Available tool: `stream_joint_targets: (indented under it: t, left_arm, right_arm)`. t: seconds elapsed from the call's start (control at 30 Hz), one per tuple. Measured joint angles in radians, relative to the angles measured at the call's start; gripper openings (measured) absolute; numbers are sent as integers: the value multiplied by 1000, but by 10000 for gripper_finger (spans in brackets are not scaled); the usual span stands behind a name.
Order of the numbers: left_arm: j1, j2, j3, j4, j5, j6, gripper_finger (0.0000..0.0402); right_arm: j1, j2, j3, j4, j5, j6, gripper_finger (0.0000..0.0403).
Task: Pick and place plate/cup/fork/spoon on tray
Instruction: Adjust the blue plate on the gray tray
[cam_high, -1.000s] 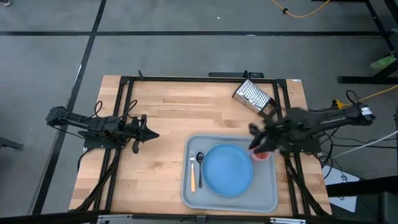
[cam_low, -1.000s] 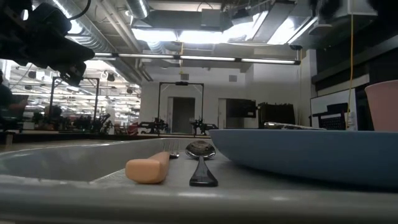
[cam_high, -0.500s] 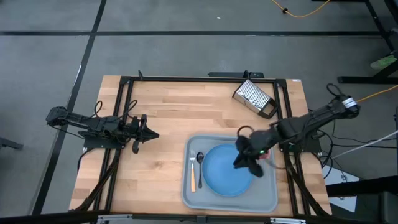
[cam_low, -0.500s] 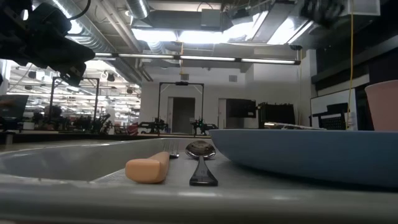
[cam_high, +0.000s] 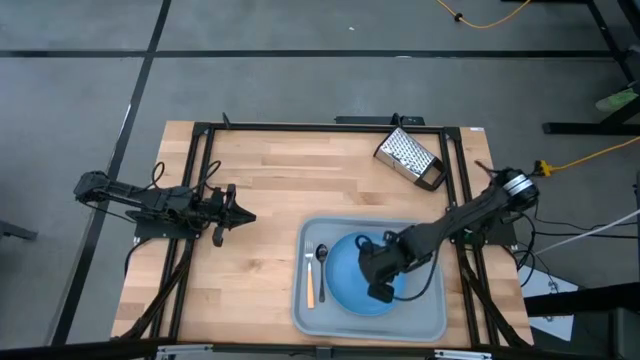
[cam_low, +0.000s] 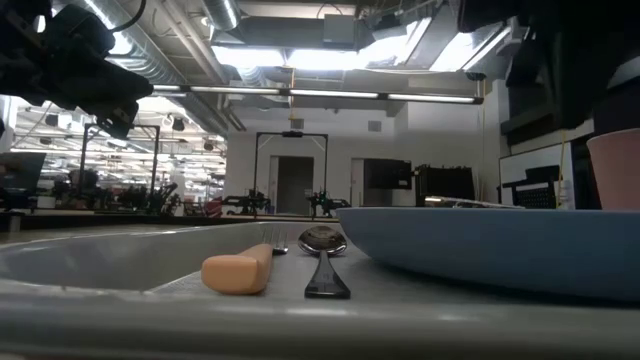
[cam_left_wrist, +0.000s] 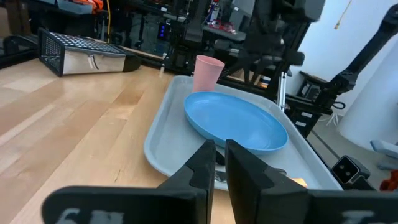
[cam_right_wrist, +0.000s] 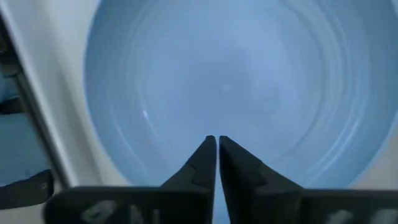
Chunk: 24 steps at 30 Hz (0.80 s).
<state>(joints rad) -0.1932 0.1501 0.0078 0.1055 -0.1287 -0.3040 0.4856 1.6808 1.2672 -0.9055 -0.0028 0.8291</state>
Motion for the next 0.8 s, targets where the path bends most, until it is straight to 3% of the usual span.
stream_joint_targets:
  t: [0.1, 0.43, 0.8]
  left_arm:
    - [0, 0, 0, 0, 0, 0, 31]
    - [0, 0, 0, 0, 0, 0, 31]
    - [0, 0, 0, 0, 0, 0, 31]
  right_arm:
    - [4, 36, 14, -10, 12, -1, 6]
    - [32, 73, -60, -66, 26, 179, 2]
    - [139, 118, -77, -59, -43, 348, 1]
